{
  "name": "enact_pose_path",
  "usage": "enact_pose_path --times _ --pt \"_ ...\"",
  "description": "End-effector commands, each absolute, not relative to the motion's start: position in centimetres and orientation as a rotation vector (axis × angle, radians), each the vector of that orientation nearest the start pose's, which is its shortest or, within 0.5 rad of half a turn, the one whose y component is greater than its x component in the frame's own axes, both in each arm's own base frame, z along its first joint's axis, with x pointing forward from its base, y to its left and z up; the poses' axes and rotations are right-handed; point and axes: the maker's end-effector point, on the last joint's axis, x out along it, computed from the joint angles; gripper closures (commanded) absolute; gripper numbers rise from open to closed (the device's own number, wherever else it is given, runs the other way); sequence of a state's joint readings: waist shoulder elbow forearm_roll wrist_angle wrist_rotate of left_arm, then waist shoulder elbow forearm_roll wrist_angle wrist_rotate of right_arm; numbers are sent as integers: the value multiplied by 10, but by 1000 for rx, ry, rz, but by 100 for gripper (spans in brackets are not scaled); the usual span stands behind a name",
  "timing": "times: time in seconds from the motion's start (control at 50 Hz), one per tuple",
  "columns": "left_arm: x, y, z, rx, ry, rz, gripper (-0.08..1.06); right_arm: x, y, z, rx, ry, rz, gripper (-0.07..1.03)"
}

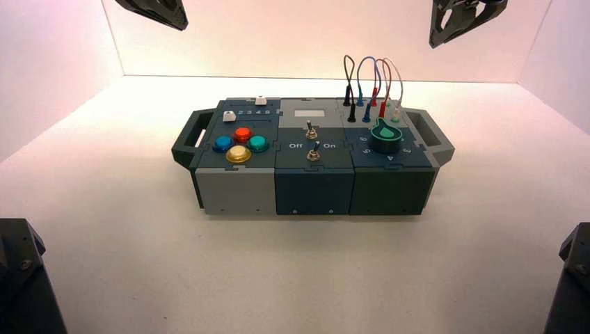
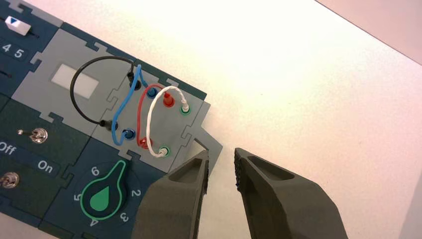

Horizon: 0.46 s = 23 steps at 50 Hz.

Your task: Insert the white wire.

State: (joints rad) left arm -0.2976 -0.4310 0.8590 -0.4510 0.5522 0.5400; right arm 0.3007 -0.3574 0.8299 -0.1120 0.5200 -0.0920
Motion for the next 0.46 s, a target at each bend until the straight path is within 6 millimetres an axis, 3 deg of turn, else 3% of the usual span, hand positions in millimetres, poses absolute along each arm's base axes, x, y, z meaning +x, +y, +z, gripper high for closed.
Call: enact_pose_path --times 0.02,0.46 --pt "283 -128 170 172 869 -554 101 309 85 156 -338 916 314 68" --pt "283 -128 170 173 869 -554 101 310 86 155 -337 919 314 68"
